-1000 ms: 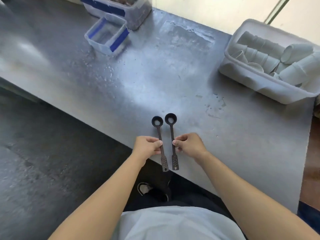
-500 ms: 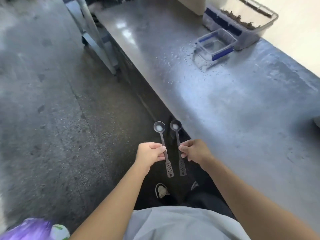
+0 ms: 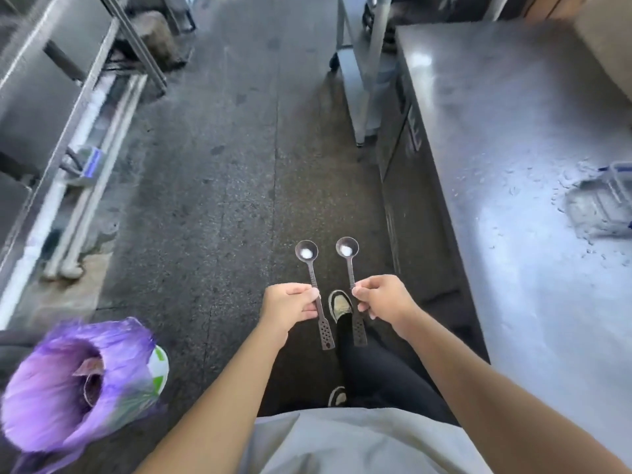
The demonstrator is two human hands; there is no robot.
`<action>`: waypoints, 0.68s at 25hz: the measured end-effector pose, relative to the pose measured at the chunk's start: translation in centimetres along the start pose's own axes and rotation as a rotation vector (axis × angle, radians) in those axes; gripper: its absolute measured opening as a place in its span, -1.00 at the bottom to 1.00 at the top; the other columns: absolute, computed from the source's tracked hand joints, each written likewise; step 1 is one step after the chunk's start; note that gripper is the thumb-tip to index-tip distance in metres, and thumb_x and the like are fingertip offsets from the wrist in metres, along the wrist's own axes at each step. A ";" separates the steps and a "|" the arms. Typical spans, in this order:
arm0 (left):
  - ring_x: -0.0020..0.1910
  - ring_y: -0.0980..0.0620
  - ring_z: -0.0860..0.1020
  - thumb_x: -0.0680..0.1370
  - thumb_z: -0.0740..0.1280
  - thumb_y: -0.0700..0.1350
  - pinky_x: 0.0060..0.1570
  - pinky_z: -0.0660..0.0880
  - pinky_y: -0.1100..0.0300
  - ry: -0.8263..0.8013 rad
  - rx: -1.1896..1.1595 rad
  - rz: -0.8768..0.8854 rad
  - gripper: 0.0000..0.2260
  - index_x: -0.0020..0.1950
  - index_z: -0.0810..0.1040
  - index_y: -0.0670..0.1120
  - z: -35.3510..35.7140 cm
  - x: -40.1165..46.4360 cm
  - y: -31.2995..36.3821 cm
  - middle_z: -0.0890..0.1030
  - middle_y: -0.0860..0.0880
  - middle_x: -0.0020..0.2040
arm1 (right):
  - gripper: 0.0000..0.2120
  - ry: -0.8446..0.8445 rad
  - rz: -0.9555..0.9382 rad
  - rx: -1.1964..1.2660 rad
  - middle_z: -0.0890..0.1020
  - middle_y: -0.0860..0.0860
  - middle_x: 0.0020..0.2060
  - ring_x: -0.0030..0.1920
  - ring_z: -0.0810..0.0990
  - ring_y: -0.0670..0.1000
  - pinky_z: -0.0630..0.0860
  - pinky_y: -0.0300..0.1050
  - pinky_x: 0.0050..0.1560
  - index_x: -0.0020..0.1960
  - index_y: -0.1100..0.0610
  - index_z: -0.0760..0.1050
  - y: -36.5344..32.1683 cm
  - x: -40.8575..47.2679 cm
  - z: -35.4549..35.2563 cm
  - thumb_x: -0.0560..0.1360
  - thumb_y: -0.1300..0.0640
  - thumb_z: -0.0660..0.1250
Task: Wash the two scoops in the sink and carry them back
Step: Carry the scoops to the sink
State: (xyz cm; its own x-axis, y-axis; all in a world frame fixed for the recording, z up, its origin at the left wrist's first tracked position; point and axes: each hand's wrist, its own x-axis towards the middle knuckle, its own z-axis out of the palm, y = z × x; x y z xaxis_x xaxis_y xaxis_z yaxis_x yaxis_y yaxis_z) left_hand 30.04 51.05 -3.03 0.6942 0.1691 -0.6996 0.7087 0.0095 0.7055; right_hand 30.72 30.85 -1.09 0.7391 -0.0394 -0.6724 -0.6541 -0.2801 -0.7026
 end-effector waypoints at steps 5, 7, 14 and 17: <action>-0.19 -0.14 0.72 0.49 0.46 -0.34 -0.31 0.65 0.13 0.122 -0.054 -0.029 -0.92 -0.10 0.63 -0.19 -1.6 5.9 4.4 0.72 -0.25 -0.12 | -0.86 -0.119 -0.018 -0.111 0.57 0.14 -0.37 -0.67 0.40 -0.20 0.35 -0.35 -0.55 0.04 0.36 0.62 -6.1 7.7 1.8 0.58 0.29 0.35; -0.19 -0.14 0.72 0.50 0.45 -0.34 -0.30 0.65 0.12 0.171 -0.079 -0.059 -0.92 -0.05 0.62 -0.21 -2.1 7.9 6.9 0.72 -0.25 -0.10 | -0.86 -0.160 -0.021 -0.179 0.60 0.14 -0.34 -0.60 0.43 -0.17 0.38 -0.33 -0.47 0.04 0.32 0.64 -9.1 10.7 2.4 0.58 0.26 0.35; -0.23 -0.02 0.74 0.52 0.45 -0.31 -0.31 0.65 0.19 0.291 -0.200 -0.089 -0.88 0.04 0.62 -0.18 -5.1 13.0 14.0 0.74 -0.16 -0.12 | -0.90 -0.285 -0.062 -0.351 0.63 0.04 -0.38 -0.58 0.42 -0.17 0.43 -0.26 -0.46 0.00 0.17 0.64 -18.6 18.7 5.3 0.58 0.16 0.37; -0.28 0.00 0.74 0.51 0.46 -0.31 -0.33 0.65 0.20 0.357 -0.285 -0.098 -0.87 0.04 0.63 -0.19 -7.5 14.8 15.6 0.74 -0.13 -0.16 | -0.91 -0.341 -0.093 -0.430 0.63 0.03 -0.39 -0.57 0.42 -0.14 0.44 -0.26 -0.45 -0.03 0.14 0.64 -22.5 21.5 8.0 0.58 0.16 0.37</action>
State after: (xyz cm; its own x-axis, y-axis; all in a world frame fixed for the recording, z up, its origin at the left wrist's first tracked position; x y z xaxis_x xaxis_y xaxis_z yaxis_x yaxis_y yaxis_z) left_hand 50.42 61.10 -1.50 0.5038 0.4819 -0.7169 0.6710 0.3042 0.6761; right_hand 60.08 43.98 -1.60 0.6502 0.2965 -0.6995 -0.4115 -0.6366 -0.6523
